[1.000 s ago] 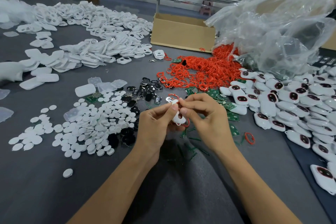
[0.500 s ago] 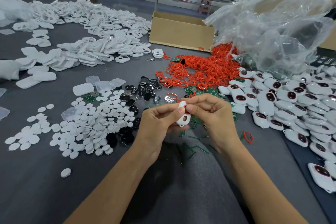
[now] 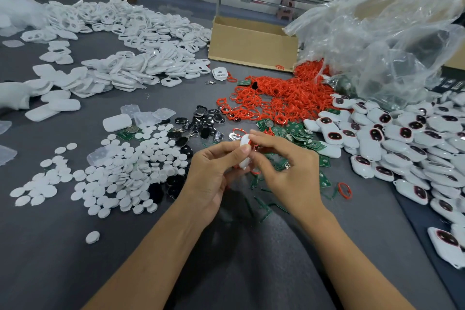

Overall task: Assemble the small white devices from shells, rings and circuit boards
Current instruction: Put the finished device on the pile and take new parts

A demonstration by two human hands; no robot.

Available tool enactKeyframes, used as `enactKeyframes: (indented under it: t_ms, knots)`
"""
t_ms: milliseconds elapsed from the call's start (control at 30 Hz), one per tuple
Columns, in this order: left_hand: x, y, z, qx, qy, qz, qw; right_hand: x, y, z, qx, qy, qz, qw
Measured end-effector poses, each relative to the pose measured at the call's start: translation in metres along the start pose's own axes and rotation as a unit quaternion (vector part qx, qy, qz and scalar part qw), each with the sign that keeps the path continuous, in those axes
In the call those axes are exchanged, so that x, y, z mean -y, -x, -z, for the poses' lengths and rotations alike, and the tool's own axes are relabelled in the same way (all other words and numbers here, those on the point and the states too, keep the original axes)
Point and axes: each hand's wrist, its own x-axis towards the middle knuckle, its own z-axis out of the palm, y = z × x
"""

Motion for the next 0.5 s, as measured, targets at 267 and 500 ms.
enactKeyframes:
  t_ms: [267, 500]
  knots:
    - [0.0009, 0.0025, -0.0005, -0.007, -0.035, -0.029, 0.999, 0.0060, 0.0021, -0.0028, -0.012, -0.054, -0.071, 0.996]
    - [0.0027, 0.0026, -0.0024, -0.049, -0.018, -0.023, 0.998, 0.0060, 0.0030, -0.0083, -0.060, -0.003, -0.037, 0.997]
